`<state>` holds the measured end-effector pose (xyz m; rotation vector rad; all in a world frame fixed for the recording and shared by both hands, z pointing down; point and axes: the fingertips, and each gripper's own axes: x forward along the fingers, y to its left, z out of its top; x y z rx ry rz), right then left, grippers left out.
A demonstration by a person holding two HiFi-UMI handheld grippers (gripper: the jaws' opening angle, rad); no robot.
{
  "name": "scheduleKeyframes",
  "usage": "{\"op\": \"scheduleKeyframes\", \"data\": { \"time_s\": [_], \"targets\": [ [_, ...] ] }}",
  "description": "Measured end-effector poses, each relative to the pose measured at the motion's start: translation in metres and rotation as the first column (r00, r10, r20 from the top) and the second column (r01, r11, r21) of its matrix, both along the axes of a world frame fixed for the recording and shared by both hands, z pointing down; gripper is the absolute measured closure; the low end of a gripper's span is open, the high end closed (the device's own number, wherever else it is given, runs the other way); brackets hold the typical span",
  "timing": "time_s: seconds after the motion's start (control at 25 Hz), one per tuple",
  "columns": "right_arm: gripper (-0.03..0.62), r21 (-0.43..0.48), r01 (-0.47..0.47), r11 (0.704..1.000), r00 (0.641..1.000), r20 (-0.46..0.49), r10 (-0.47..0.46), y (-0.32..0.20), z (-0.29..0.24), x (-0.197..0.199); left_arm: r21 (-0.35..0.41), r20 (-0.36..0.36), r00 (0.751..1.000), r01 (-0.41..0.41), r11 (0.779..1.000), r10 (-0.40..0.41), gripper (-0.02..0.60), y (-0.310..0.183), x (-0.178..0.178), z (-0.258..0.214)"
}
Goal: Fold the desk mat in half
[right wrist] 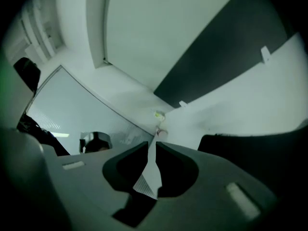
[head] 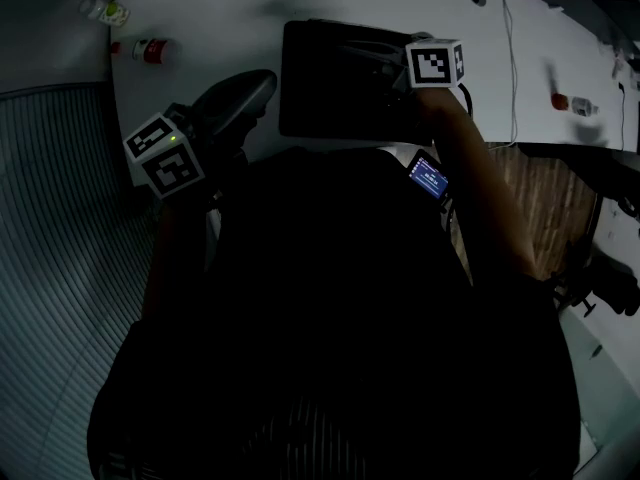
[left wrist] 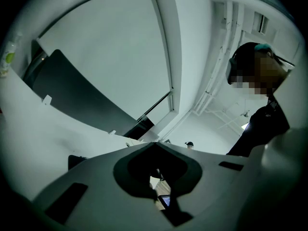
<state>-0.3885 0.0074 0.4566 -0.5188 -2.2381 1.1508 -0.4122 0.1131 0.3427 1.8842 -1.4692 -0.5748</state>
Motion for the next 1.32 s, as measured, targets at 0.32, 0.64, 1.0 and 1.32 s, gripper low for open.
{"op": "scheduleKeyframes", "data": {
  "time_s": [0.32, 0.64, 1.0, 1.32],
  "targets": [
    [0.589, 0.12, -0.282, 0.952, 0.925, 0.296, 0.237, -0.058, -0.112, 0.079, 0.03, 0.133, 0.973, -0.196, 0.98, 0.191, 0.574, -0.067, 0.049, -0.029],
    [0.591, 0.168, -0.357, 0.919, 0.892, 0.354, 0.282, -0.057, -0.14, 0.141, 0.016, 0.186, 0.928, -0.332, 0.943, 0.324, 0.574, -0.101, 0.107, -0.04],
    [0.591, 0.155, -0.367, 0.917, 0.891, 0.341, 0.299, -0.053, -0.125, 0.143, -0.037, 0.194, 0.918, -0.346, 0.937, 0.346, 0.574, -0.101, 0.11, -0.023],
    [0.591, 0.165, -0.337, 0.927, 0.905, 0.33, 0.27, -0.045, -0.125, 0.138, -0.059, 0.179, 0.924, -0.334, 0.941, 0.339, 0.574, -0.095, 0.108, -0.012]
  ]
}}
